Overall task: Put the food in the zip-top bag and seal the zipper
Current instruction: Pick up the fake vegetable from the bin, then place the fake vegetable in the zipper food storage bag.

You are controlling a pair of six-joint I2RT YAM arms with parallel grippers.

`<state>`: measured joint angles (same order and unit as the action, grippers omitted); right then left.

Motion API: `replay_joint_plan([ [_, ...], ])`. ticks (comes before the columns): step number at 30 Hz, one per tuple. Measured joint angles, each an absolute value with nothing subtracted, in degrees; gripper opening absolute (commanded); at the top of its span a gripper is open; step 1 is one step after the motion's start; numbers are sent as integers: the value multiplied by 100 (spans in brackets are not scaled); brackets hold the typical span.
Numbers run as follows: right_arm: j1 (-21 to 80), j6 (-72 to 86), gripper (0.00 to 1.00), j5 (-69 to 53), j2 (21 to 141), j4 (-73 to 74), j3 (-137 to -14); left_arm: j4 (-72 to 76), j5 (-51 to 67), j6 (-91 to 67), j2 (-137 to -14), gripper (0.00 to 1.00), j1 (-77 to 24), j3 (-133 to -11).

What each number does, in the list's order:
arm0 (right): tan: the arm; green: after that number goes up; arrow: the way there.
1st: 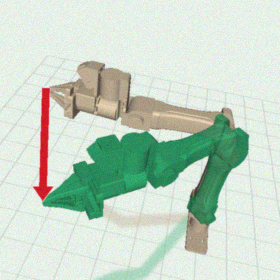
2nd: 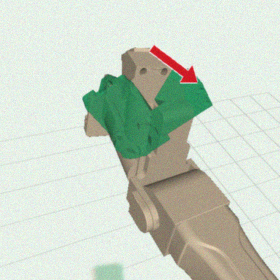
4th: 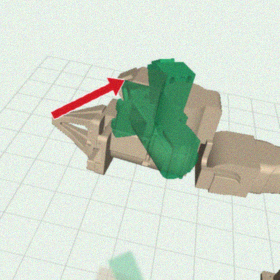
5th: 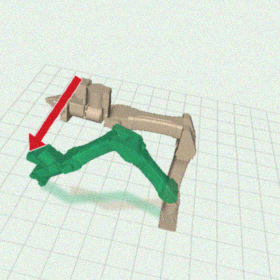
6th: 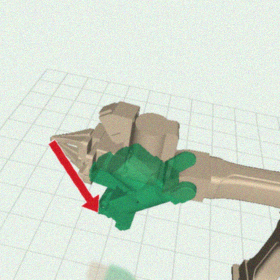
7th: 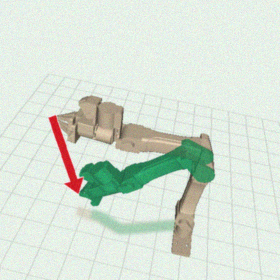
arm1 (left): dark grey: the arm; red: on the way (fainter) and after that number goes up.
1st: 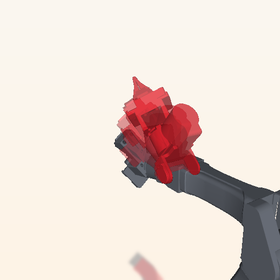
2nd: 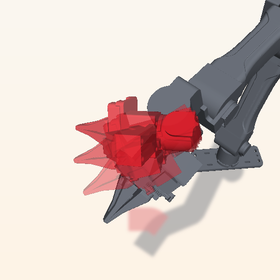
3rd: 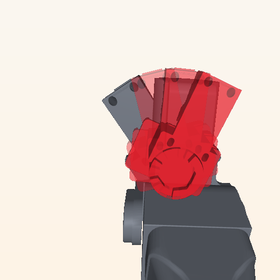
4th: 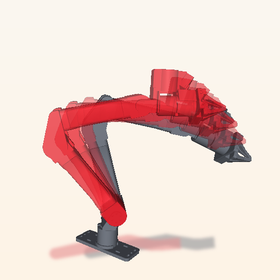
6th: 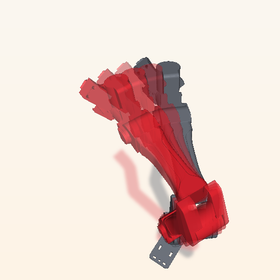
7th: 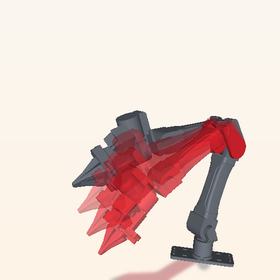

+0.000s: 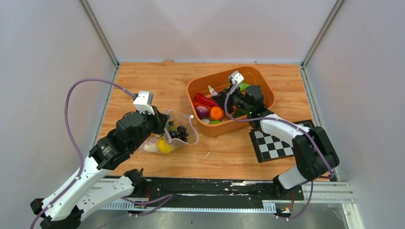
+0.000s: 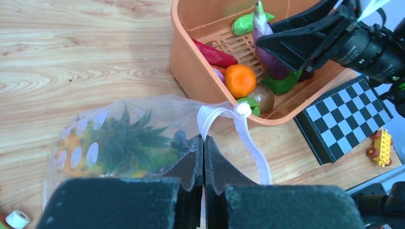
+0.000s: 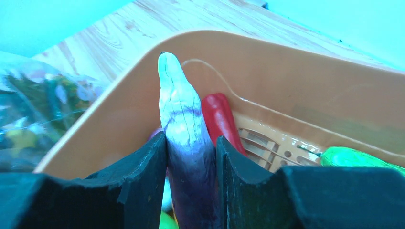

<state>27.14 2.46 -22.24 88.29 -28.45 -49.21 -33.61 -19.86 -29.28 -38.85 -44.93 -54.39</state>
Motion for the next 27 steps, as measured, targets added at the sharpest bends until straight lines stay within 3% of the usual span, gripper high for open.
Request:
replay_joint_plan([
  [16, 2740, 1809, 17, -3599, 7585, -5109, -4193, -3323, -1785, -2941, -4001, 0, -4493, -5439],
  [27, 3691, 1905, 17, -4834, 7435, -5245, -4635, -3238, -1603, -2974, -4058, 0, -4493, -5439],
])
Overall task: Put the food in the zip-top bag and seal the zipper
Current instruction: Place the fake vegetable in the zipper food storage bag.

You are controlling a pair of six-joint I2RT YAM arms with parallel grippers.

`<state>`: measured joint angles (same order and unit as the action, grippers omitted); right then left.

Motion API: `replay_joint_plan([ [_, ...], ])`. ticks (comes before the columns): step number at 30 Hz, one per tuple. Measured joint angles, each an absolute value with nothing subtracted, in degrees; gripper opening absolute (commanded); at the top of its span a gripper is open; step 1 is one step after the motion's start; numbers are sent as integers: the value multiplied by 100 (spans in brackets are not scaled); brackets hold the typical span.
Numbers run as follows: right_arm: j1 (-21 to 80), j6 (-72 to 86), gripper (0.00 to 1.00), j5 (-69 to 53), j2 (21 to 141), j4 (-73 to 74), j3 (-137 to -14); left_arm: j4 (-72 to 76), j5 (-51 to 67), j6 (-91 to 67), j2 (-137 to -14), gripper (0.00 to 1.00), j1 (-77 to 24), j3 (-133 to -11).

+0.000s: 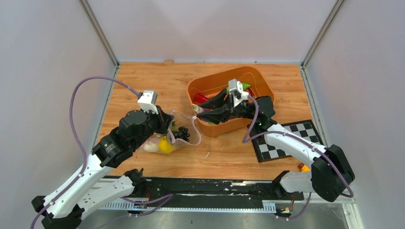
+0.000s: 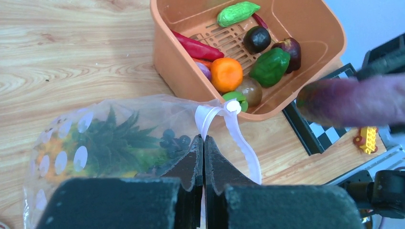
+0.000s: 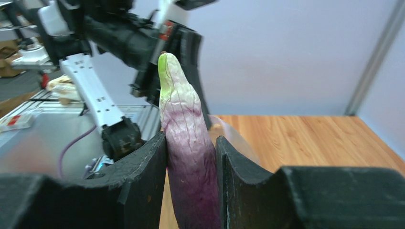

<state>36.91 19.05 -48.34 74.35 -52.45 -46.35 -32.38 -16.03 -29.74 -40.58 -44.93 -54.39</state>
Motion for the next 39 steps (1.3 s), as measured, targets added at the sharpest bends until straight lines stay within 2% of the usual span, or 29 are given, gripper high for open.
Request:
replay_joint_plan([
  [6, 4351, 1752, 16, -5009, 7535, -5284, -4895, -3166, -1527, -3004, -4066, 0, -4493, -5415],
  [10, 4654, 1837, 16, -5050, 7902, -5859, -4936, -3140, -1520, -3041, -4056, 0, -4493, -5415],
  [17, 4709, 2580, 15, -5109, 9299, -7275, -5002, -3055, -1365, -3124, -4027, 0, -4493, -5415],
  [25, 4700, 2381, 21, -5089, 9738, -7356, -5033, -3072, -1367, -3144, -3865, 0, -4493, -5415],
  [28, 4670, 1966, 26, -5059, 9703, -6855, -5033, -3094, -1424, -3144, -3774, 0, -4493, -5415],
  [31, 4663, 1240, 31, -4934, 9520, -5730, -5089, -3116, -1470, -3142, -3726, 0, -4493, -5415],
  [34, 4685, 392, 39, -4727, 9260, -4394, -5343, -3111, -1535, -3140, -3723, 0, -4491, -5415],
  [39, 4801, -582, 51, -4244, 8833, -3024, -5500, -3105, -1553, -3140, -3758, 0, -4491, -5415],
])
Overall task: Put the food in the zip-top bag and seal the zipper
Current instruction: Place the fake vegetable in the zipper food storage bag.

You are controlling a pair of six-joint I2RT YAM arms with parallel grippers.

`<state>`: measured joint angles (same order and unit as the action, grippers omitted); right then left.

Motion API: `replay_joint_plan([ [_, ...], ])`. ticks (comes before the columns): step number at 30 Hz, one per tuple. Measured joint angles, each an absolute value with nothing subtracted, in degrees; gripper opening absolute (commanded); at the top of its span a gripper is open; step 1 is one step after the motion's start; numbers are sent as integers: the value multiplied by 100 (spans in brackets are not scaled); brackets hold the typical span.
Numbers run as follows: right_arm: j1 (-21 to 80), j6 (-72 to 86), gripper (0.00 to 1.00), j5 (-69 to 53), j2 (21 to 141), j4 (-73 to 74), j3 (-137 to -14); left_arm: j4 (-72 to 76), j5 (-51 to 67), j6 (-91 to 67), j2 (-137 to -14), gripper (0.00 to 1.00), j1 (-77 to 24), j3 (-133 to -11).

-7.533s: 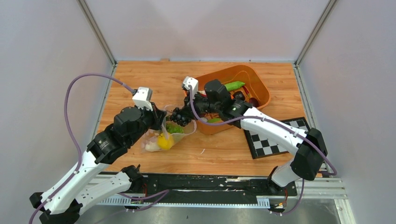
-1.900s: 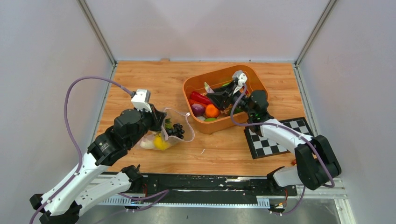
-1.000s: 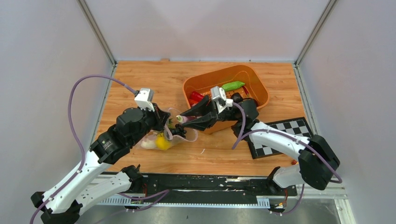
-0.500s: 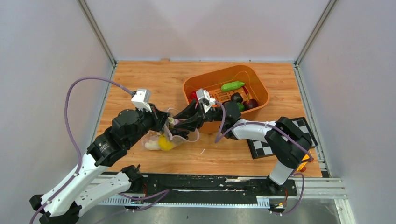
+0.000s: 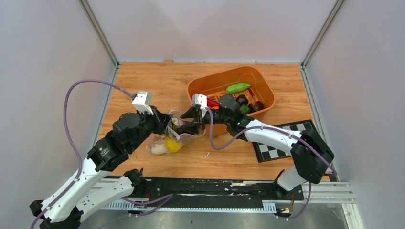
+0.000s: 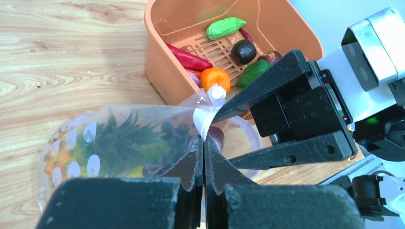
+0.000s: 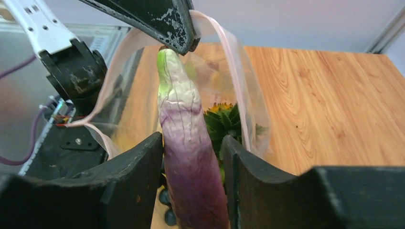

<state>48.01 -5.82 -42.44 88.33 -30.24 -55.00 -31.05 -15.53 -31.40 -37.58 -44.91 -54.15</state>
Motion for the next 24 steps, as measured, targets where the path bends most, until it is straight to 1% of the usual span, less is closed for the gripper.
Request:
replay_joint_plan([
  [2, 4860, -845, 53, -4062, 8772, -2604, -5583, -3105, -1553, -3140, -3776, 0, -4493, -5415],
  [8, 5068, -1426, 53, -3503, 8770, -1413, -6088, -3107, -1557, -3135, -3804, 0, -4491, -5415],
  [11, 5122, -1527, 56, -3411, 8764, -1214, -6158, -3109, -1557, -3135, -3806, 0, -4491, -5415],
  [14, 5164, -1535, 56, -3382, 8733, -1057, -6167, -3107, -1555, -3133, -3826, 0, -4491, -5415],
  [17, 5251, -1551, 53, -3288, 8702, -888, -6283, -3105, -1535, -3127, -3883, 0, -4491, -5415],
  [21, 5437, -1623, 53, -3170, 8685, -740, -6536, -3100, -1498, -3124, -3948, 0, -4491, -5415],
  [24, 5516, -1673, 37, -3100, 8685, -624, -6659, -3100, -1483, -3124, -3955, 0, -4493, -5415],
])
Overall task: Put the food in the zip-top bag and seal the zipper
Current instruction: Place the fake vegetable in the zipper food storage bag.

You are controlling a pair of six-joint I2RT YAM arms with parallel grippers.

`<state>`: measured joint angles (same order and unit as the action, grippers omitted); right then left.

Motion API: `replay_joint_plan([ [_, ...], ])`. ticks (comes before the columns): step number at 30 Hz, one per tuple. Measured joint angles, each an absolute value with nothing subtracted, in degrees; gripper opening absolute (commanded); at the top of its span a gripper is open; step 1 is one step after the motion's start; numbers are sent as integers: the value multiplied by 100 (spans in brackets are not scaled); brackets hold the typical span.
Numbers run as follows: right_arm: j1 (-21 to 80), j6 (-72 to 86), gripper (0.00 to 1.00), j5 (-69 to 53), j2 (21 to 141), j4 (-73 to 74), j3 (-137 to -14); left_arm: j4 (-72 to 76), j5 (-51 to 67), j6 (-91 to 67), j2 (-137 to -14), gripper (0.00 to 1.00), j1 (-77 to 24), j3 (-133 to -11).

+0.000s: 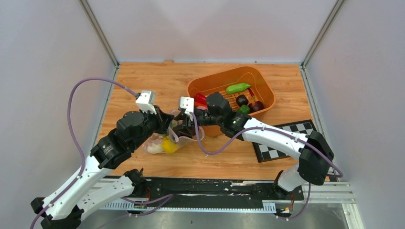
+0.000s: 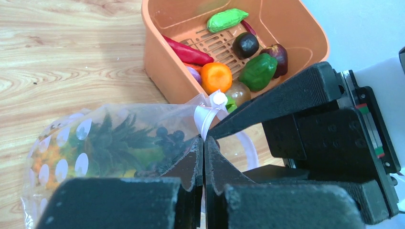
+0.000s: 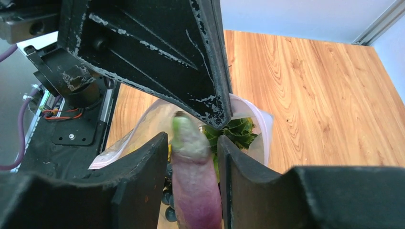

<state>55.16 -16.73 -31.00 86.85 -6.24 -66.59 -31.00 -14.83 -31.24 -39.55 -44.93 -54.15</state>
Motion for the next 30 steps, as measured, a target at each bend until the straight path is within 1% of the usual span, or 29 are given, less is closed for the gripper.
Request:
replay_joint_plan([
  [5, 5548, -1715, 19, -2995, 8685, -534, -6683, -3103, -1485, -3124, -3944, 1, -4493, -5415],
  [12, 5548, -1785, 8, -2904, 8337, -480, -6554, -3105, -1511, -3124, -3927, 1, -4493, -5415],
  [16, 5548, -1815, 6, -3076, 7776, -1210, -5935, -3103, -1509, -3131, -3907, 1, -4493, -5415],
  [19, 5548, -1806, 6, -3251, 7607, -1890, -5594, -3100, -1461, -3142, -3907, 1, -4491, -5415],
  [25, 5570, -1719, 6, -3577, 8066, -3210, -5457, -3081, -1048, -3164, -3907, 0, -4491, -5415],
  [30, 5572, -1835, 8, -3750, 8436, -3852, -5443, -3192, -1129, -3146, -3817, 0, -4405, -5417],
])
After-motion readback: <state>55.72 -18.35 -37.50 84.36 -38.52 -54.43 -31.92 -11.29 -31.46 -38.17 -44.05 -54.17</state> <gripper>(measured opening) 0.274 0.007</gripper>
